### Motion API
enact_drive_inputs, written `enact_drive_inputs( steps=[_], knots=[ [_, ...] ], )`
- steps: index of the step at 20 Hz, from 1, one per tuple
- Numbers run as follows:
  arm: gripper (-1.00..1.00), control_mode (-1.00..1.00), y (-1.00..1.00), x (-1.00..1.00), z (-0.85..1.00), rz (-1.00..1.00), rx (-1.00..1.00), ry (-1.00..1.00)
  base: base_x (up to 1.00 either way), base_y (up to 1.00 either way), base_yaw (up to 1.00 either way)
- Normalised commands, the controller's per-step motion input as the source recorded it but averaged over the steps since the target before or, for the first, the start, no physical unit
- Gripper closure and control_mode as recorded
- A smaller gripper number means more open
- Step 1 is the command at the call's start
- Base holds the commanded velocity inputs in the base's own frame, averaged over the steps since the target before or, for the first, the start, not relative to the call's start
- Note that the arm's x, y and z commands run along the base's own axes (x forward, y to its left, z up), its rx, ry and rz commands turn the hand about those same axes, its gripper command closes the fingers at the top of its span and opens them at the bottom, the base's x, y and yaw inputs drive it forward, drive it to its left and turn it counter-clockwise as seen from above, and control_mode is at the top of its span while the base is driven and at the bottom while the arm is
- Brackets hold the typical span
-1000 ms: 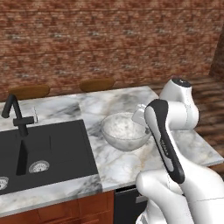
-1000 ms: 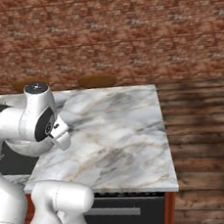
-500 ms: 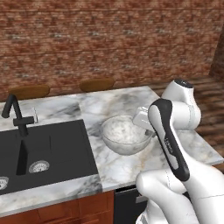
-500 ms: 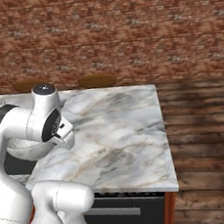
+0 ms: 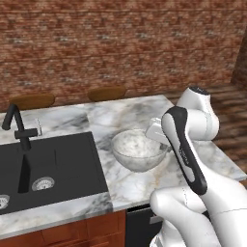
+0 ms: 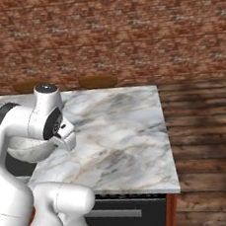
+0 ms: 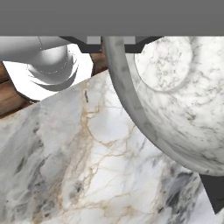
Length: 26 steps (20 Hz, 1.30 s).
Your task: Pick the cup and bowl from the counter and place them on the counter next to the sink.
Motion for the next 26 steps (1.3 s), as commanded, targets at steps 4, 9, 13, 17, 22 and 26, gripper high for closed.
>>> enact_drive_inputs(
  steps=[4,9,13,17,22,26],
  knots=[
    [1.00,-1.00,0.00,0.12,-0.11,-0.05,0.00,0.05,0.00,0.00,0.00],
    [1.00,-1.00,0.01,0.17,-0.19,-0.06,0.00,0.04,0.00,0.00,0.00],
    [1.00,-1.00,0.05,0.19,-0.36,-0.08,0.00,0.00,0.00,0.00,0.00],
    [1.00,-1.00,0.10,0.14,-0.37,-0.06,0.00,0.00,0.00,0.00,0.00],
    [1.00,-1.00,0.16,0.09,-0.28,-0.03,0.00,0.00,0.00,0.00,0.00],
    [1.00,-1.00,0.16,0.08,-0.24,-0.01,0.00,0.00,0.00,0.00,0.00]
  ],
)
